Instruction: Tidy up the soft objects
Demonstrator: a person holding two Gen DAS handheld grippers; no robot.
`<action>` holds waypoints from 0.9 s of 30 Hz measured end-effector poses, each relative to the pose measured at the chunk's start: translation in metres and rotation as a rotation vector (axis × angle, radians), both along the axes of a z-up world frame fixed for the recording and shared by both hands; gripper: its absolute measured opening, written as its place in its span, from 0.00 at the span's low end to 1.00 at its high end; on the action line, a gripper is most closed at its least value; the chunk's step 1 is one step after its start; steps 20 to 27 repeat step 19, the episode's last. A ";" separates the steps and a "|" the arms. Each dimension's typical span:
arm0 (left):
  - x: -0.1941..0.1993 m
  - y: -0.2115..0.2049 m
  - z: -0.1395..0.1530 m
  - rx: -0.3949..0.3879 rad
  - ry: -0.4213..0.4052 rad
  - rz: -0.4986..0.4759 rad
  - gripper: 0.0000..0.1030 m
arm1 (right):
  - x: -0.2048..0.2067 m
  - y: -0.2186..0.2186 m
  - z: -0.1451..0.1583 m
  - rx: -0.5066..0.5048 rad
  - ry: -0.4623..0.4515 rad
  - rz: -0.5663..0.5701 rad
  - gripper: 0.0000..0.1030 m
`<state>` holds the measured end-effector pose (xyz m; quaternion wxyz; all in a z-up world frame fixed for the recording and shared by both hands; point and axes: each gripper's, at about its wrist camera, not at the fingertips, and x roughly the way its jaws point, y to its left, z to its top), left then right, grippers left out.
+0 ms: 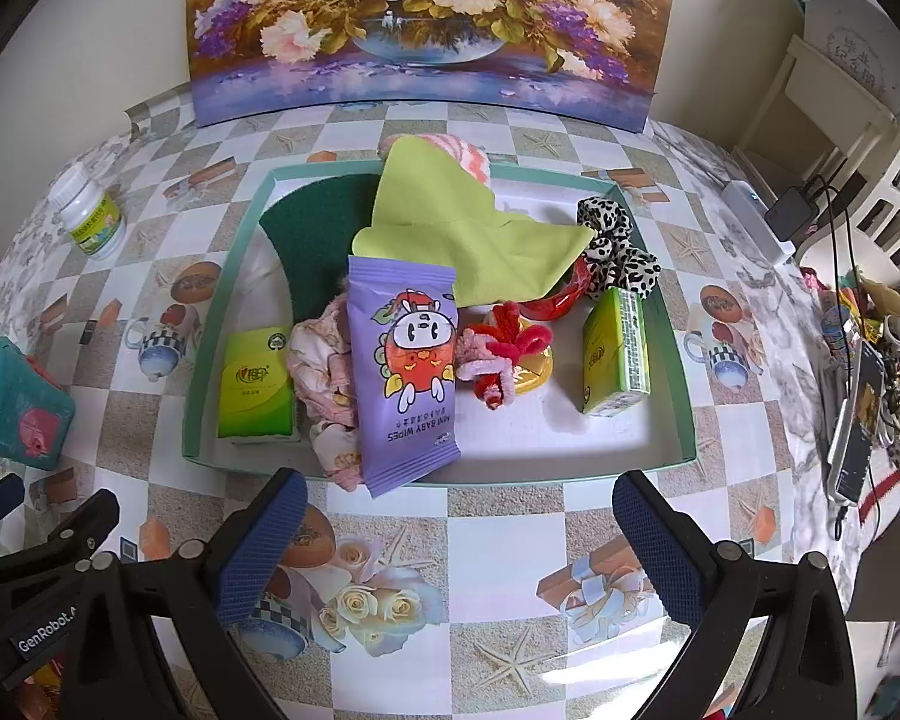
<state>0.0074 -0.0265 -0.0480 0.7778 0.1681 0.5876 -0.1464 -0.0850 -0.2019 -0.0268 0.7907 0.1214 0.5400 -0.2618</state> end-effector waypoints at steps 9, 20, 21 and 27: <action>0.000 0.001 -0.001 0.000 0.002 0.005 0.91 | 0.000 -0.001 0.000 0.000 0.001 0.000 1.00; -0.001 0.001 0.000 0.000 -0.009 0.003 0.91 | -0.001 -0.001 -0.001 0.001 0.001 -0.004 1.00; -0.001 0.001 0.000 0.000 -0.009 0.003 0.91 | -0.001 -0.001 -0.001 0.001 0.001 -0.004 1.00; -0.001 0.001 0.000 0.000 -0.009 0.003 0.91 | -0.001 -0.001 -0.001 0.001 0.001 -0.004 1.00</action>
